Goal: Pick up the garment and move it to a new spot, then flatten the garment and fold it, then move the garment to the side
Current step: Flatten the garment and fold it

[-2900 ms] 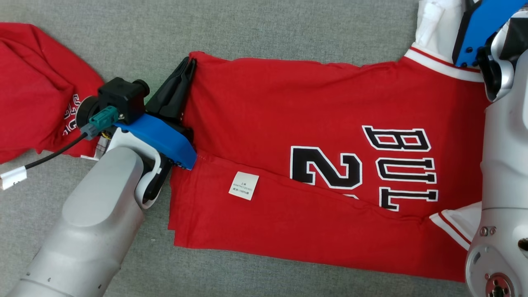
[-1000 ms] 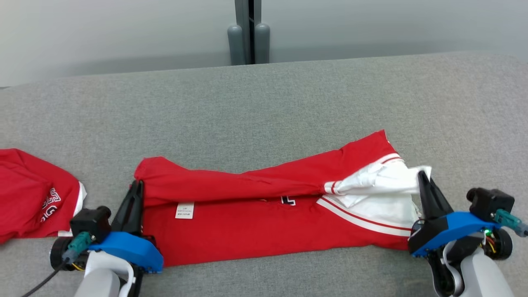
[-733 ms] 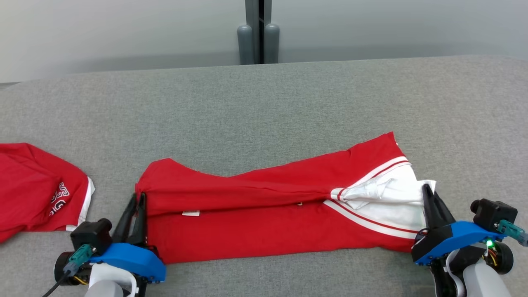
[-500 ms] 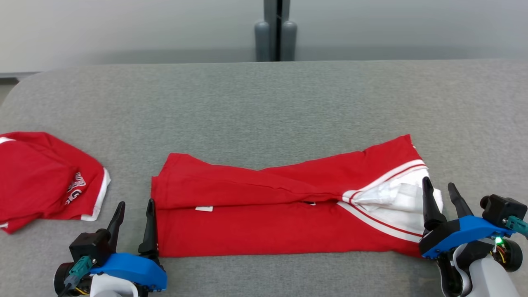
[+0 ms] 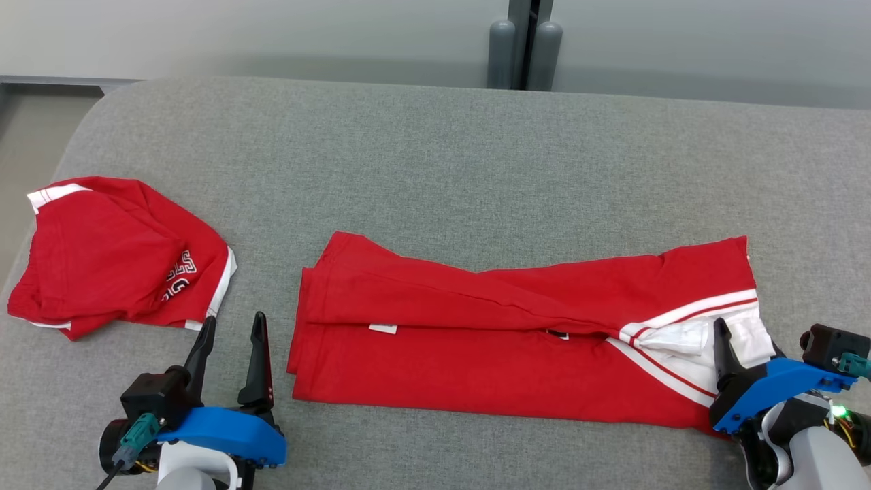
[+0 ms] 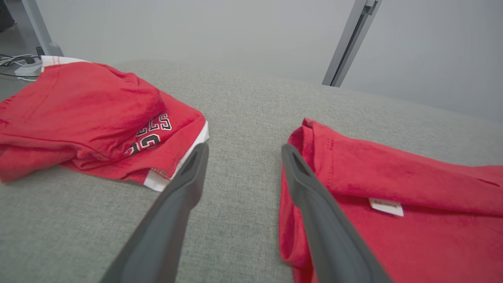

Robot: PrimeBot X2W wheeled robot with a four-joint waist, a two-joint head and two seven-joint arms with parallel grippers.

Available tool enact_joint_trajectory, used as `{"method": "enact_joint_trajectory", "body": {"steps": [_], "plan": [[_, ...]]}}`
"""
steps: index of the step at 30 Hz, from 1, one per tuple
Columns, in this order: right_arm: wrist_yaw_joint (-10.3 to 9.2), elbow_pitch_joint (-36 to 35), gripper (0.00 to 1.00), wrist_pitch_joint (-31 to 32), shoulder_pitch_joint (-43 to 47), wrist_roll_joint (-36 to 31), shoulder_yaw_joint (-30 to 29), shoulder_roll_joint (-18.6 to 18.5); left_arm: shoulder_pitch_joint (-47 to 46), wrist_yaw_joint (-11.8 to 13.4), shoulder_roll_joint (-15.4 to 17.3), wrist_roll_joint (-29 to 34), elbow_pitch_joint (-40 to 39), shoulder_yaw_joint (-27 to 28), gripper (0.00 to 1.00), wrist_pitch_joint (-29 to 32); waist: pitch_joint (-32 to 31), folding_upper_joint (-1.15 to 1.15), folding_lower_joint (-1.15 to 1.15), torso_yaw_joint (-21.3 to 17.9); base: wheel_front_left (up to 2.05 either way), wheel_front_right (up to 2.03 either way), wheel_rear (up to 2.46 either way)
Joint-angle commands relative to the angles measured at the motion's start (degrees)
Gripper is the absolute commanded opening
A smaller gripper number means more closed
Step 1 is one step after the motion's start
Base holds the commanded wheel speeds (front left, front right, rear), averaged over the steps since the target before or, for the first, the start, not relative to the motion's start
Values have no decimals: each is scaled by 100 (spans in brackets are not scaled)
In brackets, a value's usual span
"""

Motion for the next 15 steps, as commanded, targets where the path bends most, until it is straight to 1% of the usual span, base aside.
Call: {"method": "enact_joint_trajectory", "body": {"steps": [1, 2, 3, 4, 5, 6, 8, 10, 12, 15], "plan": [[42, 437, 99, 346, 191, 103, 296, 265, -61, -9, 40, -30, -34, -16, 100, -16, 16, 2, 1, 3, 0, 0, 0], [55, 496, 81, 372, 196, 181, 423, 291, -65, -9, 41, -41, -41, -11, 100, -17, 21, 2, 1, -3, 0, 0, 0], [56, 543, 47, 419, 210, 259, 552, 315, -67, -9, 40, -50, -48, -9, 100, -16, 26, 2, 1, -13, 0, 0, 0], [57, 573, 38, 448, 226, 331, 689, 338, -69, -8, 41, -55, -54, -1, 100, -16, 29, 2, 1, -30, 0, 0, 0], [57, 589, 13, 464, 241, 401, 807, 354, -77, -8, 40, -56, -57, -8, 100, -17, 29, 2, 1, -45, 0, 0, 0], [57, 589, 0, 450, 250, 485, 915, 359, -85, -9, 39, -60, -63, -20, 100, -16, 27, 2, 1, -63, 0, 0, 0], [57, 564, 0, 412, 276, 604, 1077, 338, -107, -9, 34, -64, -81, -49, 100, -16, 21, 2, 1, -90, 0, 0, 0], [57, 502, 0, 245, 294, 666, 1154, 322, -123, -9, 26, -70, -103, -76, 100, -17, 11, 2, 1, -114, 0, 0, 0], [55, 434, 0, 21, 262, 576, 1018, 290, -133, -9, 26, -62, -116, -106, 100, -16, 0, 2, 1, -138, 0, 0, 0], [22, 299, 0, -410, 150, 354, 559, 127, -125, -9, 39, -65, -134, -166, 100, -17, -22, 2, 1, -176, 0, 0, 0]]}}
